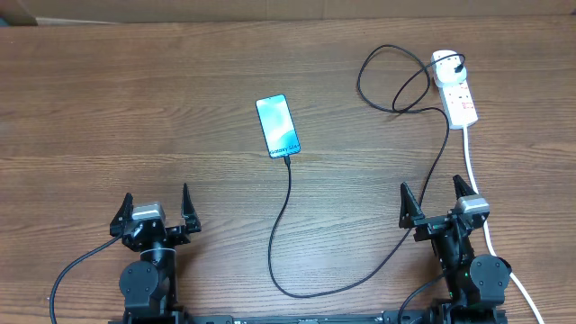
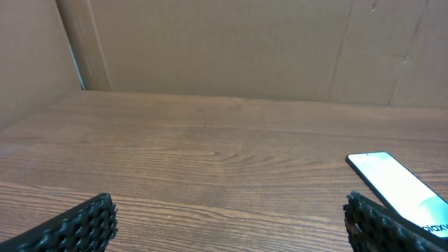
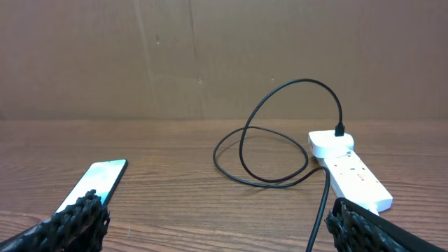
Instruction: Plug charger to phone and switch on socket
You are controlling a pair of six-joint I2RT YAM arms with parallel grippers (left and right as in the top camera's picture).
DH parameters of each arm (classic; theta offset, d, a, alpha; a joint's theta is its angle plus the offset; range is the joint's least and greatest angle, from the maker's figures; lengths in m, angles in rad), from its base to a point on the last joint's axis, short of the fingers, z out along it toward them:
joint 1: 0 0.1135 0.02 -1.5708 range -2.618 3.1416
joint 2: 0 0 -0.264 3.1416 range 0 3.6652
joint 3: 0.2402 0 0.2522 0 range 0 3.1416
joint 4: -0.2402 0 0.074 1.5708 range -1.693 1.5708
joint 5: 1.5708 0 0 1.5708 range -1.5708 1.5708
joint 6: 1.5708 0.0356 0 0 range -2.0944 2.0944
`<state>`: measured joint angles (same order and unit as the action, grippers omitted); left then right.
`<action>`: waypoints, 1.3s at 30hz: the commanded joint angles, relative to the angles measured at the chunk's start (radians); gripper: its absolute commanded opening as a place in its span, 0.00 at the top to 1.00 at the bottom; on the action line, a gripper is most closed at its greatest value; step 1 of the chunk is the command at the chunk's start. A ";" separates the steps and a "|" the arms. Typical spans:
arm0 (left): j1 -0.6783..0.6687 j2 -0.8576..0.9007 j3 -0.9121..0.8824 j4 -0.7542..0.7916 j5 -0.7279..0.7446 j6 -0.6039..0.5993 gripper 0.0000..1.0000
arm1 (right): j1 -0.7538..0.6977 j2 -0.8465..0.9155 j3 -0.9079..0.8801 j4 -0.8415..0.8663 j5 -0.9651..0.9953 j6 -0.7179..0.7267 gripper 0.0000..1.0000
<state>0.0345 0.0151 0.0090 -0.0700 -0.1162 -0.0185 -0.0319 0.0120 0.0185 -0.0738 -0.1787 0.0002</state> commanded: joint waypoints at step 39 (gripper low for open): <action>0.004 -0.011 -0.003 0.000 0.001 0.019 0.00 | 0.005 -0.009 -0.010 0.000 0.047 -0.008 0.00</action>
<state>0.0345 0.0151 0.0090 -0.0700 -0.1162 -0.0185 -0.0319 0.0120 0.0185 -0.0753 -0.1482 -0.0036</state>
